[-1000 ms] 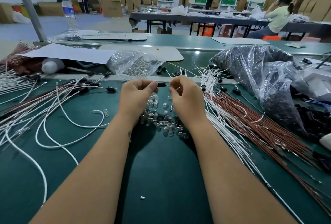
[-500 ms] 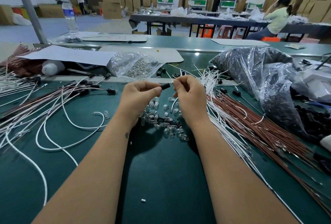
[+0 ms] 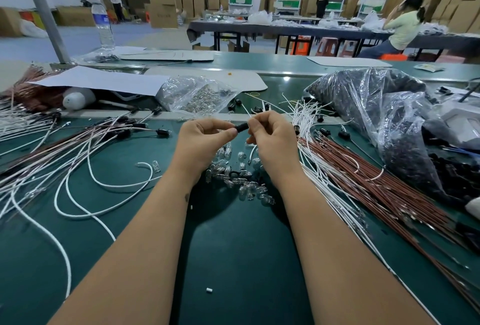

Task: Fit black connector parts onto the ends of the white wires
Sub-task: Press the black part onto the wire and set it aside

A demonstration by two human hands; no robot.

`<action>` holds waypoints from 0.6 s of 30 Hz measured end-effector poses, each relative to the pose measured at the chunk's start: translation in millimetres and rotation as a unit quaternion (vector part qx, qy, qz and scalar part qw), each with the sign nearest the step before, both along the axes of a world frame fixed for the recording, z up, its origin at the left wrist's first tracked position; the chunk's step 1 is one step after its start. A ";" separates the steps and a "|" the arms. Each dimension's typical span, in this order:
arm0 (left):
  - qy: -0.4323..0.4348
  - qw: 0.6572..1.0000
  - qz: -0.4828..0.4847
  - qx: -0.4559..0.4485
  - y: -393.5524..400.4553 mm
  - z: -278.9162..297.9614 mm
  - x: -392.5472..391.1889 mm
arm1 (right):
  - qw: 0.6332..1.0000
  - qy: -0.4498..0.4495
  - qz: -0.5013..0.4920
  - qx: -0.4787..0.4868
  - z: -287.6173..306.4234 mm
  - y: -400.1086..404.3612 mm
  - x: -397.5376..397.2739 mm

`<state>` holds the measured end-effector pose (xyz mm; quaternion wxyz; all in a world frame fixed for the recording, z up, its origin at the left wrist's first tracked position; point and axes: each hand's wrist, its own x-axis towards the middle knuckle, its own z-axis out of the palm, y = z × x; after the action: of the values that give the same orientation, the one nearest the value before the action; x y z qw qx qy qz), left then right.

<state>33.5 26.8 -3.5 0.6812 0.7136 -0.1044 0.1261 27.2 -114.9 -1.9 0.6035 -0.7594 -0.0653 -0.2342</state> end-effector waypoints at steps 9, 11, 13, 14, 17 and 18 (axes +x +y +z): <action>0.002 1.000 -0.012 0.014 -6.9 2.6 -6.1 | 0.997 0.034 0.063 -0.019 -4.3 5.4 2.1; 0.004 1.000 -0.011 0.007 -7.9 3.2 -6.1 | 0.996 0.043 0.074 0.019 -4.4 5.0 3.0; 0.009 1.000 -0.010 -0.001 -9.0 3.9 -5.2 | 0.994 0.050 0.079 0.054 -3.3 4.2 3.2; 0.010 1.000 -0.011 -0.006 -9.4 3.8 -4.5 | 0.993 0.051 0.080 0.066 -3.0 4.2 3.3; 0.005 1.000 -0.012 -0.017 -9.4 3.3 -2.6 | 0.991 0.049 0.084 0.091 -1.4 4.7 2.9; -0.001 1.000 -0.014 -0.014 -9.3 3.3 -2.3 | 0.990 0.049 0.085 0.097 -0.8 4.4 2.4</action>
<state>31.2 17.5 -0.2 0.6929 0.7022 -0.1130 0.1187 29.7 -110.5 -2.7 0.6944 -0.6995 -0.0769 -0.1502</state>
